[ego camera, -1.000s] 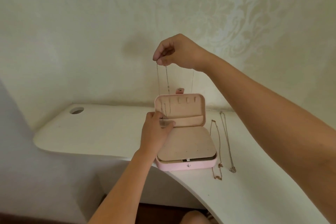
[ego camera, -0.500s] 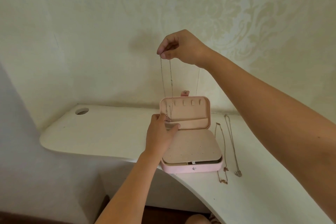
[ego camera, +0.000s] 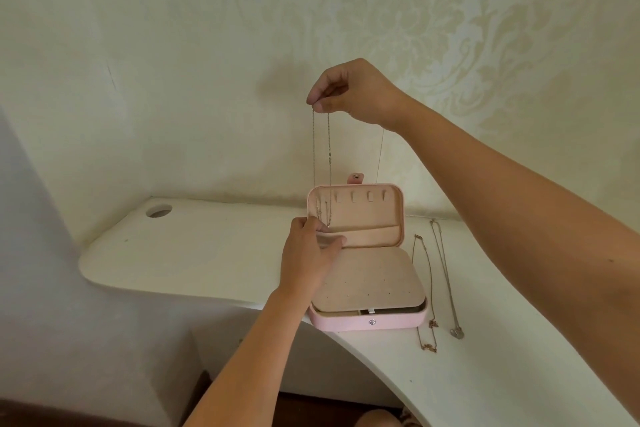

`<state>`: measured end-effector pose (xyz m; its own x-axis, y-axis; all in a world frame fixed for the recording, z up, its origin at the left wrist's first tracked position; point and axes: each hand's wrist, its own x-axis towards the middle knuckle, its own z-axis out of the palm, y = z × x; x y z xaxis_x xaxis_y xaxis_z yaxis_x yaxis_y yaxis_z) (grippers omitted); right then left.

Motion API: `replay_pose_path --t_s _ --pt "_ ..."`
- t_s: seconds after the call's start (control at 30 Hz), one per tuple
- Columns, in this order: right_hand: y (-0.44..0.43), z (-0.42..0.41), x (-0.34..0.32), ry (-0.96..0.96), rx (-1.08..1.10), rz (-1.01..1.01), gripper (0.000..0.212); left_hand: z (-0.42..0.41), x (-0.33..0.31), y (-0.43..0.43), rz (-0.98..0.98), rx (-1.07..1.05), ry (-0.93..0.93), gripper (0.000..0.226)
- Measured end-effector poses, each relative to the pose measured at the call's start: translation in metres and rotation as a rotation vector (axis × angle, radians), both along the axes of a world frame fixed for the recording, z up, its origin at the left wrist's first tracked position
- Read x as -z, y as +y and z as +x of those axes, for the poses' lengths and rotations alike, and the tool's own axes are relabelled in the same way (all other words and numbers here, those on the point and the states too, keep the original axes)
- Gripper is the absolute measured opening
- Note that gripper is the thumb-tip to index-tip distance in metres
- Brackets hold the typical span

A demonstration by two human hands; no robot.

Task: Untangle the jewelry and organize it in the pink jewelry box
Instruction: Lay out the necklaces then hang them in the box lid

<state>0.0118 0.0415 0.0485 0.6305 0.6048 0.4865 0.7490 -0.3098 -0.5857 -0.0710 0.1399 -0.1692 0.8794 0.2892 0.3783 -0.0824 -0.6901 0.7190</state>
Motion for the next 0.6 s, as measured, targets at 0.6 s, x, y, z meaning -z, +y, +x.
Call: replay_pose_path --t_s 0.6 --pt "-0.009 -0.01 0.1 -0.198 0.005 -0.099 0.011 0.0 -0.001 -0.001 -0.017 0.004 0.001 0.031"
